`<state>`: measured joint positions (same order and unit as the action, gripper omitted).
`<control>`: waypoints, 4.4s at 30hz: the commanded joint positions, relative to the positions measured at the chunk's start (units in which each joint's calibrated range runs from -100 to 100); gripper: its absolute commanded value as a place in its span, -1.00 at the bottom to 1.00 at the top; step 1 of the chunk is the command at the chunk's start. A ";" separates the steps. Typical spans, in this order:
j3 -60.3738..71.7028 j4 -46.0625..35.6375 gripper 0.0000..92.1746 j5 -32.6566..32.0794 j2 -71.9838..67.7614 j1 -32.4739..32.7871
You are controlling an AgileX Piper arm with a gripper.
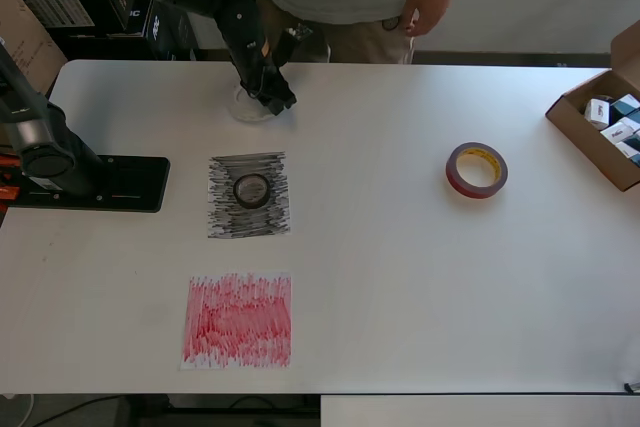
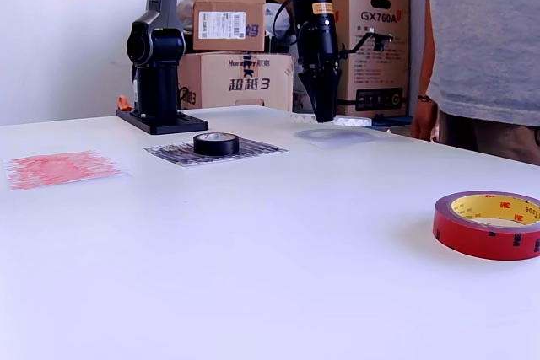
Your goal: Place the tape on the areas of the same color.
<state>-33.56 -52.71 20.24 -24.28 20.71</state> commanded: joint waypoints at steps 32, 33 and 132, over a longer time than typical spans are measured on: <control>0.53 -0.20 -1.00 -1.42 -2.85 1.96; 0.53 -0.20 -1.00 -1.42 -2.85 1.96; 83.77 -21.33 -0.06 -49.47 -46.07 -19.27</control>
<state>48.11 -73.92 -26.55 -68.55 1.18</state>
